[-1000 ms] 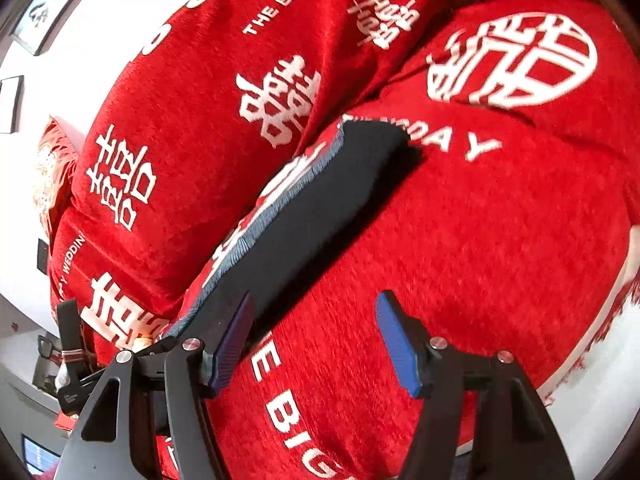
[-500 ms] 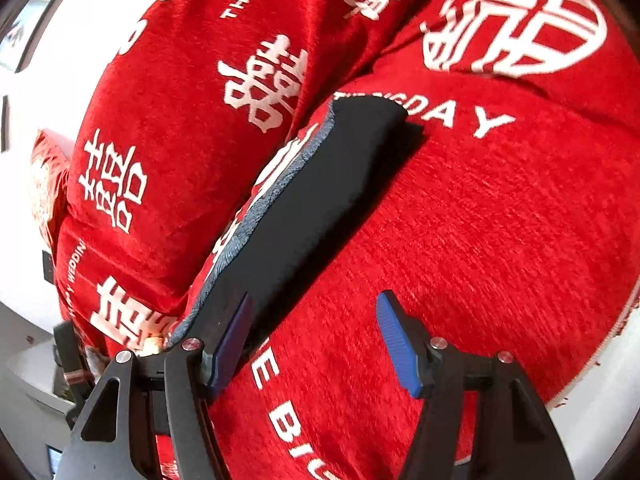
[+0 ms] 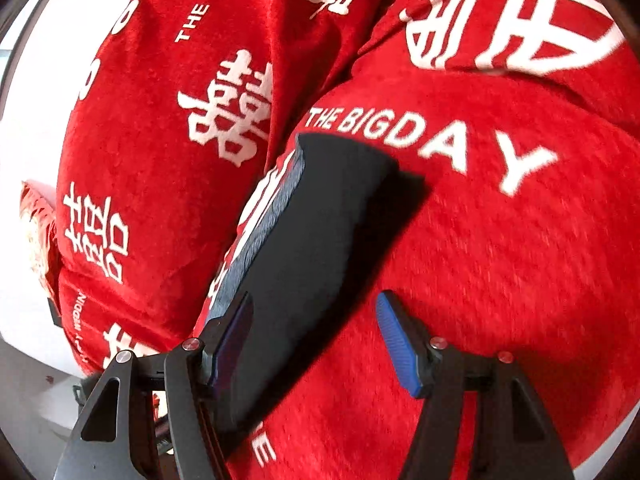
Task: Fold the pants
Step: 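Grasp the trouser leg end with the right gripper and lift it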
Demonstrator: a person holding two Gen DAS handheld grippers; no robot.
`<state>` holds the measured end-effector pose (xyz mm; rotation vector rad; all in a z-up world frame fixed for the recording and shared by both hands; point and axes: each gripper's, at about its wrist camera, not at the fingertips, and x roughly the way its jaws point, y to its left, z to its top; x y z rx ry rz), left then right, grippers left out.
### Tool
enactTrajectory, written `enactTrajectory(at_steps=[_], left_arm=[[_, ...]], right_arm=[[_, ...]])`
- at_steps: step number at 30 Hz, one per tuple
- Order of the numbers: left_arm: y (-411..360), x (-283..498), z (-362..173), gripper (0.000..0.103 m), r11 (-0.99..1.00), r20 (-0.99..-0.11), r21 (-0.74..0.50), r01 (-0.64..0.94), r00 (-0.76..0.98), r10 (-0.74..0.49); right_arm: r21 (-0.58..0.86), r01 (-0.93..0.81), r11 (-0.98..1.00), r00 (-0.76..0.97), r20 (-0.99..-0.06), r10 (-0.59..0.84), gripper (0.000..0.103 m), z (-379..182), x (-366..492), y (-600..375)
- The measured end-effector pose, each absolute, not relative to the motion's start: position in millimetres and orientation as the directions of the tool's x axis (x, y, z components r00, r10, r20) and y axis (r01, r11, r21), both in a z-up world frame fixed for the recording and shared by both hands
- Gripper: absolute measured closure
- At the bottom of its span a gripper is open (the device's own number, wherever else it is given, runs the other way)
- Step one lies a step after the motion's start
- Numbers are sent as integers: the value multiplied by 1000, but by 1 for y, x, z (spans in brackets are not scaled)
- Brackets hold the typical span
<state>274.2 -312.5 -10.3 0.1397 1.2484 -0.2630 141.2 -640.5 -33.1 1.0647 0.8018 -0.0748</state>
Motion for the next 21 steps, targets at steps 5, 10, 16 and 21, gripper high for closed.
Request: enactTrajectory(at_steps=[5, 10, 16, 21], left_arm=[[-316, 272, -15, 0, 957, -942, -32, 288, 310, -125], [-316, 279, -6, 0, 957, -941, -47, 285, 310, -138], [-338, 293, 6, 0, 955, -915, -24, 296, 379, -140], [-365, 293, -26, 0, 942, -927, 19, 335, 359, -109]], right_arm=[[747, 378, 547, 757, -590, 282, 35, -32, 166, -650], [709, 388, 589, 724, -630, 280, 89, -29, 191, -645], [690, 286, 664, 774, -575, 265, 89, 4, 182, -632], [697, 218, 683, 791, -536, 294, 89, 29, 180, -617]])
